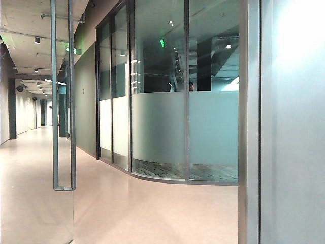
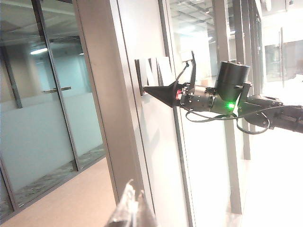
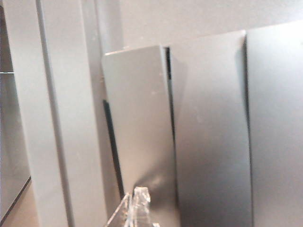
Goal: Raise the arm to find the leftmost switch on the wall and turn on the lights.
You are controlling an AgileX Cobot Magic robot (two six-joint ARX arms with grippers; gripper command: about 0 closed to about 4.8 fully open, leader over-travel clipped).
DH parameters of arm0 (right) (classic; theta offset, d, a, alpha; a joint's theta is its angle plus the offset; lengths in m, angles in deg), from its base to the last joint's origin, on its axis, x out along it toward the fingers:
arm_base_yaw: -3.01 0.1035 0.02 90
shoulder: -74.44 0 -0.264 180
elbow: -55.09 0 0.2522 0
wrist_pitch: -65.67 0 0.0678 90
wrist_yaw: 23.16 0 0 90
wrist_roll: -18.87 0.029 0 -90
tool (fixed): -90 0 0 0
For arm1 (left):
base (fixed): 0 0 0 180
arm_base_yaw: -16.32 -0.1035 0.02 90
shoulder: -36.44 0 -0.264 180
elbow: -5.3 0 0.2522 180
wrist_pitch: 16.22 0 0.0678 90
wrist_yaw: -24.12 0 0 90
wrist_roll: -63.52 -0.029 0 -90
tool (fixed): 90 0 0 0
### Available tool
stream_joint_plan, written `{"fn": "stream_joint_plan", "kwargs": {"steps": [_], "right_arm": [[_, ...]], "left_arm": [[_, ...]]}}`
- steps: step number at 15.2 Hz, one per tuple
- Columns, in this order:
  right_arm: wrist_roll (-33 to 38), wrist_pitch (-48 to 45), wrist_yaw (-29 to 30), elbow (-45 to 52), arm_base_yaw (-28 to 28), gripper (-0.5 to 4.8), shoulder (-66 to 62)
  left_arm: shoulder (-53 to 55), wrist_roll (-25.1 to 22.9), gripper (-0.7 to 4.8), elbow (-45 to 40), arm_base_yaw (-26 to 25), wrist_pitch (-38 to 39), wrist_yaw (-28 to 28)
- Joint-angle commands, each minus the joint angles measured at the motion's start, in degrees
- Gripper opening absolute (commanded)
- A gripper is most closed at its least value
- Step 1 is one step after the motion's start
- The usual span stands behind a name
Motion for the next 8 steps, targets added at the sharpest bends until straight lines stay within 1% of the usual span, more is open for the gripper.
{"fn": "stream_joint_plan", "kwargs": {"steps": [1, 5, 6, 7, 8], "right_arm": [[0.3, 2.3, -0.7, -0.1, -0.1, -0.01, 2.2], [-0.4, 9.7, 0.5, 0.7, -0.1, -0.01, 9.0], [-1.0, 12.2, 2.6, 1.8, -0.1, -0.01, 11.6], [-2.6, 14.9, 3.2, 2.8, -0.1, -0.01, 14.1], [-4.0, 16.5, 3.2, 4.6, -0.1, -0.01, 16.8]], "left_arm": [[-0.2, 0.2, -0.05, 0.2, -0.1, -0.7, -0.3], [-0.3, 0.7, -0.05, 0.2, -0.1, -0.6, -0.4], [-0.3, 3.9, -0.05, 0.2, -0.1, -0.4, -0.3], [-0.3, 5.6, -0.05, 0.2, -0.2, 1.2, -0.2], [-0.4, 5.4, -0.05, 0.2, -0.2, 4.0, 0.4]]}}
